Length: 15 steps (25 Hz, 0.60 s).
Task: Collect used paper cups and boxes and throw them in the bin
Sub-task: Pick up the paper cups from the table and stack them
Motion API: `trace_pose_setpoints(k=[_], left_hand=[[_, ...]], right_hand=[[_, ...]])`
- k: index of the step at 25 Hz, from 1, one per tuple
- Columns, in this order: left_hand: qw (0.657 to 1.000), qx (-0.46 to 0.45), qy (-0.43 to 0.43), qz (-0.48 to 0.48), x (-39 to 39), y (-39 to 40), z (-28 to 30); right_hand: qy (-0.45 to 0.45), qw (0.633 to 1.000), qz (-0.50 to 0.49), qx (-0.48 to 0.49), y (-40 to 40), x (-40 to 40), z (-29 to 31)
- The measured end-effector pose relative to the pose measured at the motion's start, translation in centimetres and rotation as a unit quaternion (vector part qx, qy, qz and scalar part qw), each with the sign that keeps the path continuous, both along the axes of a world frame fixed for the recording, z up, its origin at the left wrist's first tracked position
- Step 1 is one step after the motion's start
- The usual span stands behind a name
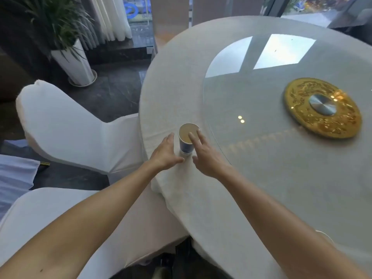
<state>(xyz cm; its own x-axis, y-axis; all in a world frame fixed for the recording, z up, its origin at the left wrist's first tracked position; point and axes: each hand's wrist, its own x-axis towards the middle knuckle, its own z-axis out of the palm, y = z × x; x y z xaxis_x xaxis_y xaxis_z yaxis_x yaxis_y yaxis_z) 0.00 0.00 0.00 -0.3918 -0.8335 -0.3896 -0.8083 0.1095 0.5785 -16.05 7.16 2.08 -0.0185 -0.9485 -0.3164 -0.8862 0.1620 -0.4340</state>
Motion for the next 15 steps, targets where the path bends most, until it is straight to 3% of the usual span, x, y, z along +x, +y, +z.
trace_pose_setpoints(k=[5, 7, 11, 15], left_hand=[[0.999, 0.031, 0.007, 0.011, -0.3, -1.0, -1.8], [0.999, 0.04, 0.003, 0.012, 0.0, -0.6, -2.8], [0.997, 0.067, 0.027, -0.01, -0.6, 0.9, -2.9], [0.993, 0.08, 0.08, -0.028, -1.8, 2.9, -2.9]], right_hand=[[0.096, 0.995, 0.018, 0.006, -3.6, -0.4, -2.3], [0.095, 0.995, 0.016, 0.008, -2.8, -0.8, -3.1], [-0.054, 0.995, -0.089, -0.002, -0.2, -1.8, -2.5], [-0.213, 0.954, -0.209, 0.024, 4.1, -2.7, -1.2]])
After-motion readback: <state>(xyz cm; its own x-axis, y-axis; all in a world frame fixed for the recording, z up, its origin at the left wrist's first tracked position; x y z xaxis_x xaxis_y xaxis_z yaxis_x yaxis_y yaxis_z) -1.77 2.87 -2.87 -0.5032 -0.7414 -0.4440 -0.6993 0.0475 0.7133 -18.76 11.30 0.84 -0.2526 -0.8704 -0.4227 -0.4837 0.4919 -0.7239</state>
